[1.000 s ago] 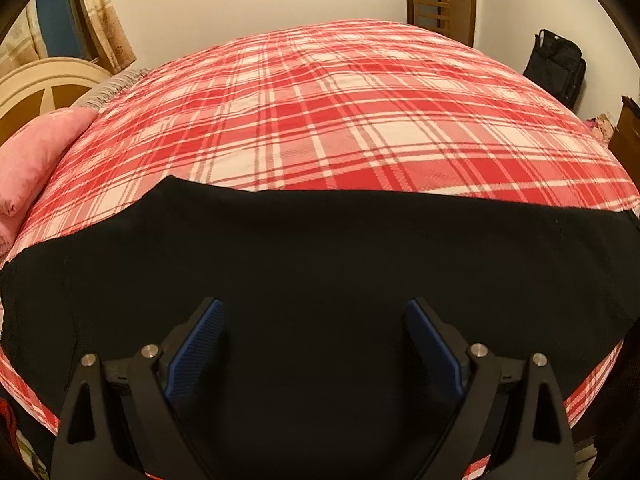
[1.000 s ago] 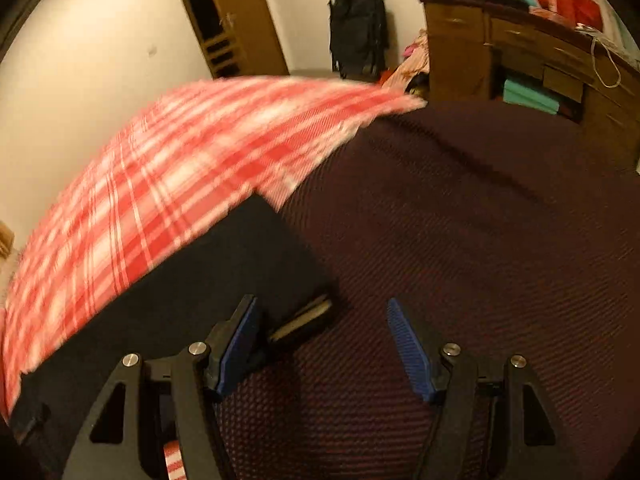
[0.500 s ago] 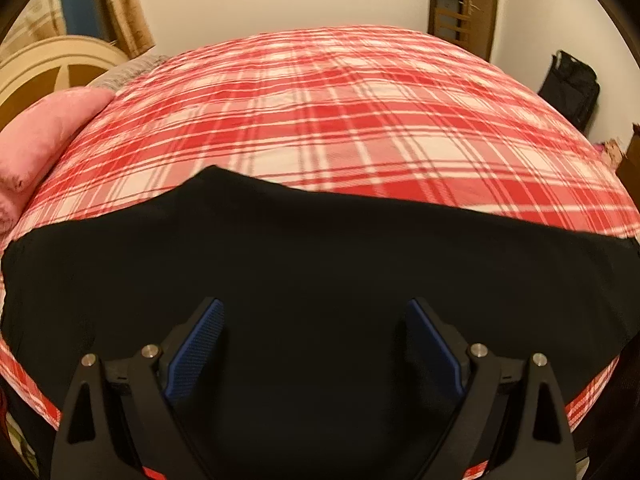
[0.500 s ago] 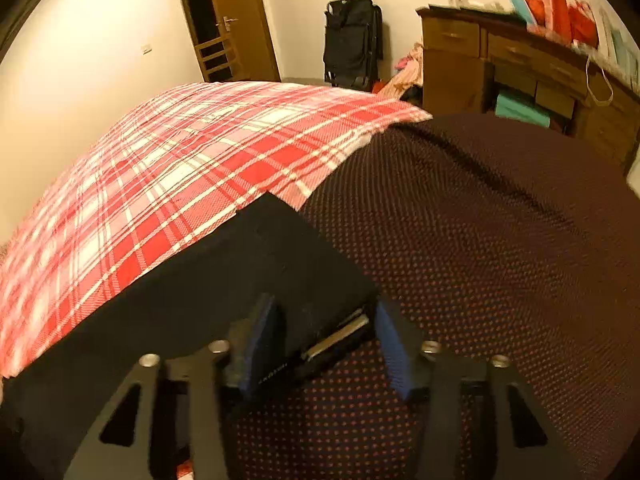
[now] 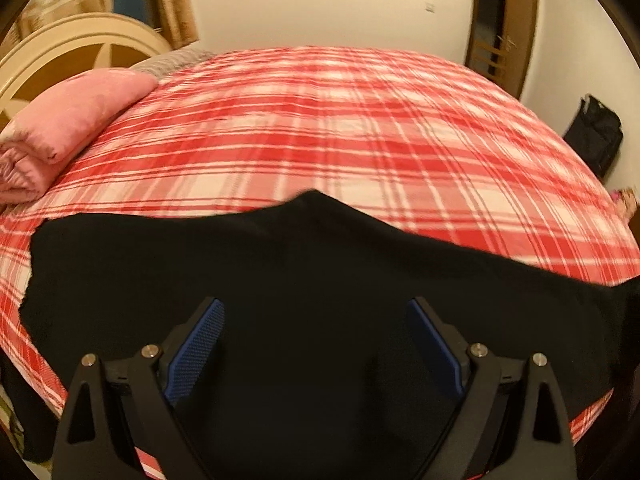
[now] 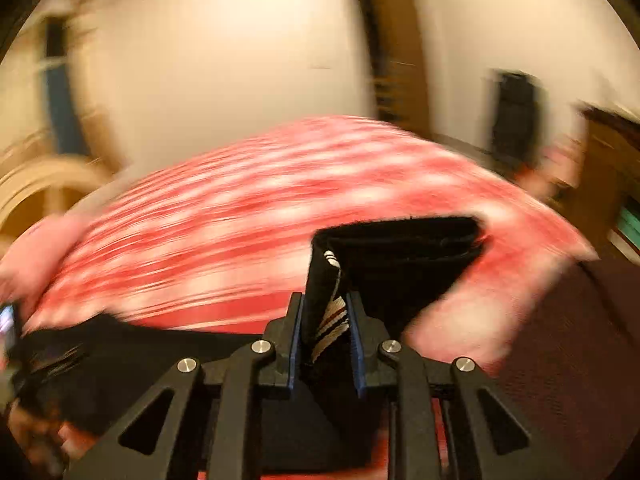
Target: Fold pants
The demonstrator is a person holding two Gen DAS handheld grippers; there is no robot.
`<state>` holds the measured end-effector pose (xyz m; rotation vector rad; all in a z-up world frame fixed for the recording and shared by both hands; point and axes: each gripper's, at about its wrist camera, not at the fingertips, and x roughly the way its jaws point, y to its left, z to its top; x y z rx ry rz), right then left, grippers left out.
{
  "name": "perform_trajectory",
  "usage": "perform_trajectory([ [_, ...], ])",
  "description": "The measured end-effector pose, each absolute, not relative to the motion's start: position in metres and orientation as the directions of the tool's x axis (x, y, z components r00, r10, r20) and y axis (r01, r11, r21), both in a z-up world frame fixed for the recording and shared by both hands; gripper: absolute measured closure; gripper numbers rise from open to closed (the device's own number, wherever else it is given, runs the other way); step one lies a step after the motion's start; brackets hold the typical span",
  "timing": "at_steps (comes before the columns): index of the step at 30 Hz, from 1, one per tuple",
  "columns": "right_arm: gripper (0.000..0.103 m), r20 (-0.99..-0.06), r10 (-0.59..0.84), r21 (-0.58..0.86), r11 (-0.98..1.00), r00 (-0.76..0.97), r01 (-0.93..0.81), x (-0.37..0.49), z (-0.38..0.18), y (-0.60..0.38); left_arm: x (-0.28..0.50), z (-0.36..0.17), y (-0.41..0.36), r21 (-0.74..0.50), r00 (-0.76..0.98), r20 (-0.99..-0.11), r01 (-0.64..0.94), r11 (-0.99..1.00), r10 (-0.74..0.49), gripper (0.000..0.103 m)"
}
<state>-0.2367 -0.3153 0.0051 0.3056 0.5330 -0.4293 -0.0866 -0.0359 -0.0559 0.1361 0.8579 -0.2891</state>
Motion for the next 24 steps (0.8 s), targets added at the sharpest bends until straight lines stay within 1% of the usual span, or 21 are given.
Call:
perform_trajectory([
  [1, 0.082, -0.545, -0.24, 0.161, 0.91, 0.803, 0.381, -0.215, 0.004, -0.288, -0.085, -0.055, -0.03, 0.0, 0.625, -0.758, 0.29, 0.957, -0.189, 0.008],
  [3, 0.082, -0.549, -0.147, 0.143, 0.953, 0.823, 0.266, -0.183, -0.005, -0.247, -0.08, -0.053, -0.014, -0.002, 0.637, -0.752, 0.255, 0.967, -0.17, 0.008],
  [7, 0.082, -0.563, -0.002, 0.05, 0.998, 0.826, 0.036, -0.131, -0.041, -0.15, -0.074, -0.052, 0.019, -0.002, 0.656, -0.745, 0.184, 0.983, -0.124, 0.008],
  [10, 0.082, -0.593, 0.069, -0.005, 0.996, 0.802, -0.09, -0.116, -0.07, -0.104, -0.071, -0.054, 0.041, 0.001, 0.66, -0.746, 0.137, 0.991, -0.091, 0.008],
  [12, 0.082, -0.613, 0.072, -0.084, 0.984, 0.787, -0.156, -0.116, -0.09, -0.071, -0.068, -0.058, 0.057, 0.003, 0.659, -0.749, 0.107, 0.994, -0.069, 0.008],
  [15, 0.082, -0.647, 0.088, -0.124, 0.968, 0.758, -0.219, -0.119, -0.112, -0.051, -0.064, -0.066, 0.072, 0.0, 0.648, -0.76, 0.069, 0.998, -0.045, 0.008],
  [16, 0.078, -0.659, 0.077, -0.147, 0.962, 0.748, -0.229, -0.118, -0.117, -0.048, -0.062, -0.068, 0.076, -0.006, 0.643, -0.765, 0.062, 0.998, -0.045, 0.008],
  [17, 0.078, -0.675, 0.071, -0.162, 0.957, 0.735, -0.242, -0.115, -0.123, -0.047, -0.06, -0.071, 0.077, -0.01, 0.639, -0.768, 0.06, 0.998, -0.046, 0.008],
  [18, 0.072, -0.672, 0.077, -0.161, 0.955, 0.737, -0.248, -0.116, -0.124, -0.047, -0.059, -0.073, 0.077, -0.011, 0.636, -0.77, 0.059, 0.998, -0.046, 0.008],
  [19, 0.053, -0.673, 0.102, -0.146, 0.953, 0.733, -0.267, -0.118, -0.124, -0.046, -0.059, -0.075, 0.075, -0.011, 0.634, -0.772, 0.062, 0.998, -0.048, 0.008],
  [21, 0.033, -0.69, 0.188, -0.09, 0.936, 0.699, -0.341, -0.121, -0.121, -0.045, -0.057, -0.077, 0.071, -0.01, 0.629, -0.775, 0.076, 0.997, -0.055, 0.008],
  [24, 0.033, -0.663, 0.311, -0.005, 0.908, 0.68, -0.42, -0.132, -0.103, -0.052, -0.06, -0.077, 0.064, -0.009, 0.627, -0.775, 0.111, 0.994, -0.077, 0.008],
])
